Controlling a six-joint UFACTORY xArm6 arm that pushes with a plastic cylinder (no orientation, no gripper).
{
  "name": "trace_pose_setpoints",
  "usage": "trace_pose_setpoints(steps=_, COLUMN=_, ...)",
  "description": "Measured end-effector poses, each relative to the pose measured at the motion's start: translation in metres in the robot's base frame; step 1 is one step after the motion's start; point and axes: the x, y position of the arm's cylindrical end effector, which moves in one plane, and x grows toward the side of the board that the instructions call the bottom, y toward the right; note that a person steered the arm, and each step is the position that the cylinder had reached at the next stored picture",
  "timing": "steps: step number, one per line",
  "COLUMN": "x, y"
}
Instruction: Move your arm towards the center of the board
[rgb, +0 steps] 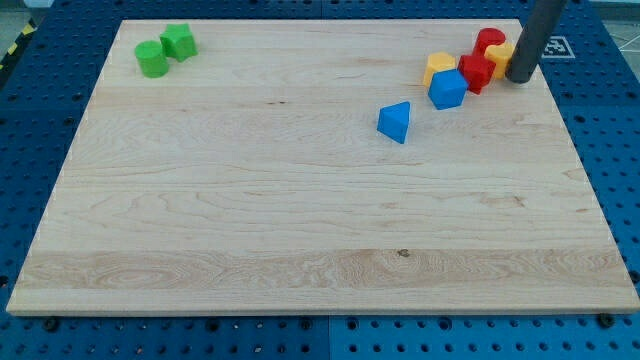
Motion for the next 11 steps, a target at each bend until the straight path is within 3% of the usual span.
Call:
trace_pose_setpoints(steps=1, x=0.013, y=0.001)
trace_pose_setpoints(steps=2, x=0.075, y=0.003)
trace_pose_setpoints(steps=5, x=0.098, y=-0.107)
trace_pose_setpoints(steps=7, x=0.213, y=-0.135)
trace_pose_setpoints(steps=8, x=0.208, y=-0.165)
trace_pose_setpoints(steps=11, x=0.117, y=-0.183)
